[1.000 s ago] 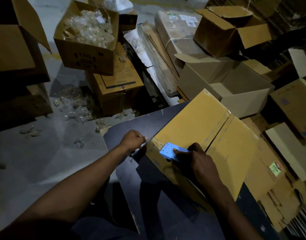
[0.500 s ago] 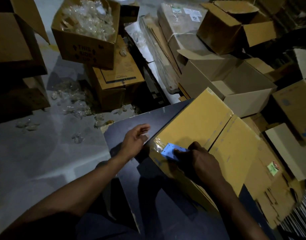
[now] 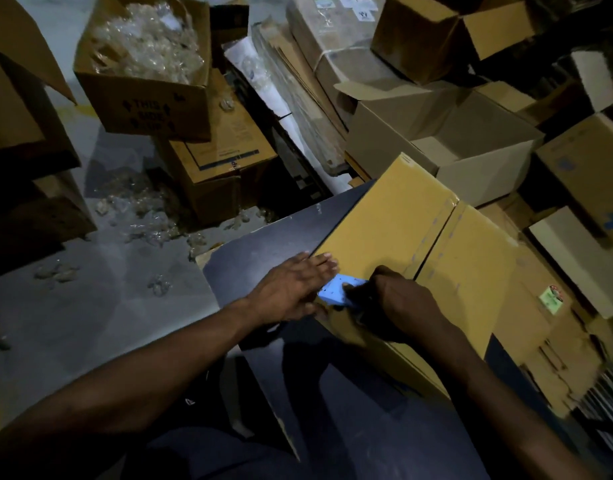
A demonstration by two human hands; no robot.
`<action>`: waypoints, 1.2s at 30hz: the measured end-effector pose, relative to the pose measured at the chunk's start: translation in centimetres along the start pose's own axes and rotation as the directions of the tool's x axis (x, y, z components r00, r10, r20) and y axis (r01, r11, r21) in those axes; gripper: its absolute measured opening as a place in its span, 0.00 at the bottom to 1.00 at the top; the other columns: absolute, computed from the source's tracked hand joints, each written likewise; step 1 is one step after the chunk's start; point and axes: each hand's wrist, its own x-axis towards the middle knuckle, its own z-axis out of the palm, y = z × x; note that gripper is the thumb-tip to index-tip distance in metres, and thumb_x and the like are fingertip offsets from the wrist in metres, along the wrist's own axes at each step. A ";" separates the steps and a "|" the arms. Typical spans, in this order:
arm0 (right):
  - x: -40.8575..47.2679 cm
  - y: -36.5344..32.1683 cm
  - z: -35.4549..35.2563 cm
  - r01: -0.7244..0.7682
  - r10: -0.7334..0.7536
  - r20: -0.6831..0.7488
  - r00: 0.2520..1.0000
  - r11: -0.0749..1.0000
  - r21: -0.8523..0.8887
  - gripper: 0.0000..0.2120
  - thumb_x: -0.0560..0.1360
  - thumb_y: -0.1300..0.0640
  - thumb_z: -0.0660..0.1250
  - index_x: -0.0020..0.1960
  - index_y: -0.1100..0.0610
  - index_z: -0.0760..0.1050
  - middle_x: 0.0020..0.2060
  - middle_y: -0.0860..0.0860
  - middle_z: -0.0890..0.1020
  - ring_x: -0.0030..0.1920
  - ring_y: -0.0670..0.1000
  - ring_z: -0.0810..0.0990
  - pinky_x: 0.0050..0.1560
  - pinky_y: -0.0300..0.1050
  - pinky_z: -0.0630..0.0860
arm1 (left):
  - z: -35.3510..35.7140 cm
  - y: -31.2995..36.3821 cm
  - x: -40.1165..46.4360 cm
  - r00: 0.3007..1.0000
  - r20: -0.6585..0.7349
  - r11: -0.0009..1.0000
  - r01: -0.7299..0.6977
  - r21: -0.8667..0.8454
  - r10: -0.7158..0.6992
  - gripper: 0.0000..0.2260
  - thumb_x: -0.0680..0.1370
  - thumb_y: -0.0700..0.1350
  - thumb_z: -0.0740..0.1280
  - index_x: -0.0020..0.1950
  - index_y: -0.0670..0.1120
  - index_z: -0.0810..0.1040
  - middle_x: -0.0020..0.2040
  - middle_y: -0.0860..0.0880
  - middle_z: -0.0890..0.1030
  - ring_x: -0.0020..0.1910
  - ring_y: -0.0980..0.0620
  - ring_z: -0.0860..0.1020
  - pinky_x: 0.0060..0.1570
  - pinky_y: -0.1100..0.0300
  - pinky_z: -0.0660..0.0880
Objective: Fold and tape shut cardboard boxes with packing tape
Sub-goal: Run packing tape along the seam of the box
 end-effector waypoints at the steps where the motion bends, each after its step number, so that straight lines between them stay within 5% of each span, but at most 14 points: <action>1: -0.1 0.0 0.1 0.012 -0.012 0.001 1.000 1.000 0.024 0.23 0.81 0.39 0.66 0.76 0.33 0.70 0.52 0.50 0.72 0.46 0.59 0.82 0.43 0.50 0.78 | 0.3 -0.5 0.0 0.997 -0.030 0.998 -0.066 0.013 0.066 0.32 0.84 0.51 0.73 0.86 0.44 0.68 0.86 0.46 0.65 0.87 0.49 0.61 0.82 0.42 0.65; 8: -1.3 1.5 0.4 0.032 -0.037 0.039 0.999 0.990 0.138 0.21 0.78 0.49 0.70 0.70 0.40 0.81 0.47 0.52 0.85 0.45 0.57 0.86 0.41 0.51 0.81 | 0.0 -2.4 0.4 0.965 -0.074 0.968 -0.249 0.035 0.251 0.22 0.88 0.46 0.71 0.81 0.43 0.75 0.83 0.45 0.71 0.84 0.46 0.68 0.76 0.40 0.73; 13: -2.9 1.8 1.9 -0.043 0.038 0.081 0.996 0.997 0.064 0.24 0.82 0.43 0.68 0.77 0.41 0.71 0.56 0.52 0.79 0.56 0.59 0.83 0.48 0.52 0.79 | -0.3 -2.5 0.1 0.972 -0.022 0.972 -0.236 -0.020 0.235 0.22 0.89 0.46 0.68 0.83 0.44 0.72 0.85 0.46 0.69 0.85 0.45 0.66 0.77 0.41 0.71; 20: -7.7 5.6 3.1 -0.214 0.207 0.131 0.970 0.976 0.045 0.30 0.81 0.26 0.56 0.71 0.42 0.78 0.61 0.53 0.83 0.58 0.59 0.85 0.50 0.50 0.79 | 0.1 -2.5 0.2 0.973 -0.002 0.973 -0.229 0.006 0.229 0.21 0.89 0.46 0.66 0.83 0.45 0.73 0.84 0.47 0.69 0.85 0.45 0.66 0.76 0.43 0.73; 27: -8.1 5.2 2.0 -0.211 0.204 0.156 0.967 0.977 0.034 0.25 0.78 0.35 0.70 0.70 0.46 0.78 0.59 0.53 0.82 0.57 0.60 0.84 0.55 0.54 0.81 | -0.4 1.0 1.2 0.979 0.009 0.962 -0.202 0.184 0.204 0.26 0.87 0.53 0.66 0.83 0.43 0.72 0.84 0.44 0.69 0.85 0.43 0.65 0.80 0.36 0.64; 31: -7.6 5.2 1.3 -0.208 0.196 0.203 0.959 0.977 0.040 0.24 0.80 0.39 0.72 0.72 0.46 0.74 0.64 0.54 0.79 0.63 0.60 0.81 0.61 0.54 0.77 | 4.1 5.0 2.0 0.935 0.103 0.916 -0.354 0.190 0.339 0.26 0.87 0.47 0.64 0.85 0.41 0.67 0.85 0.41 0.68 0.84 0.41 0.66 0.85 0.40 0.57; 36: -8.1 4.6 1.2 -0.178 0.175 0.218 0.960 0.984 -0.008 0.29 0.76 0.47 0.77 0.74 0.48 0.73 0.59 0.52 0.81 0.56 0.59 0.83 0.49 0.51 0.78 | 5.6 3.2 1.9 0.913 0.114 0.899 -0.407 0.160 0.393 0.30 0.83 0.37 0.68 0.86 0.43 0.67 0.85 0.44 0.68 0.85 0.45 0.66 0.80 0.42 0.68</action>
